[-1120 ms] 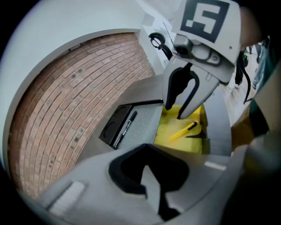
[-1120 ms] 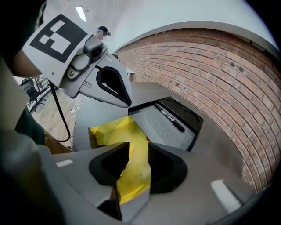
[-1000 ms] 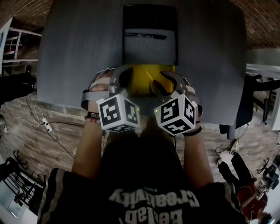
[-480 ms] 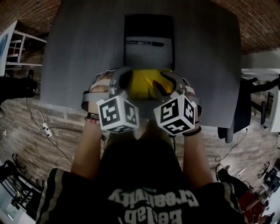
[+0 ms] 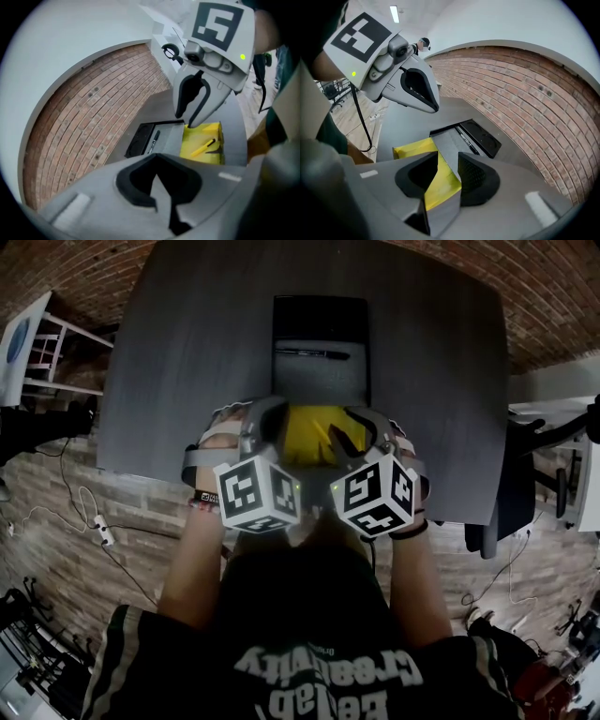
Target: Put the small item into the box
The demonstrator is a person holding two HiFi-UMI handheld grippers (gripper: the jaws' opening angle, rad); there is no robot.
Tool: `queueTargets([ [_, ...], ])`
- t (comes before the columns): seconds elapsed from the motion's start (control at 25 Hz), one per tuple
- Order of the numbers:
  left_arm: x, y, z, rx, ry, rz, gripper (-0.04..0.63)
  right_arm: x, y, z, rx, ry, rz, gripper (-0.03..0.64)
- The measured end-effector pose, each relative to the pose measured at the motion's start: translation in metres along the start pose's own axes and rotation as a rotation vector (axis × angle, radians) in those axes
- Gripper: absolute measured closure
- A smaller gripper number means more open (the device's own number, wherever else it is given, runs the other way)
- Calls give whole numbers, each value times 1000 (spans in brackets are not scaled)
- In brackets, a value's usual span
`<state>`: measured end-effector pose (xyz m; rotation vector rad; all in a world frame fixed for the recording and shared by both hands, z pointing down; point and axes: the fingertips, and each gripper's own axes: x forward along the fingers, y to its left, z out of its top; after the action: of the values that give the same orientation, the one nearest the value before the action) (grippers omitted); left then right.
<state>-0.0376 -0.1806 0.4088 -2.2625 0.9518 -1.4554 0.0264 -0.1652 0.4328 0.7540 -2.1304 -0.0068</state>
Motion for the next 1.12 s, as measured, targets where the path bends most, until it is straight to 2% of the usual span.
queueTargets([
  [0.64,-33,20,23,29,-29,59,594,-36,-8,19,-50,-20,-52,479],
  [1.12,-51,42,45,41,-59,99,594,-59,-26,44,-62,-94,-110,479],
])
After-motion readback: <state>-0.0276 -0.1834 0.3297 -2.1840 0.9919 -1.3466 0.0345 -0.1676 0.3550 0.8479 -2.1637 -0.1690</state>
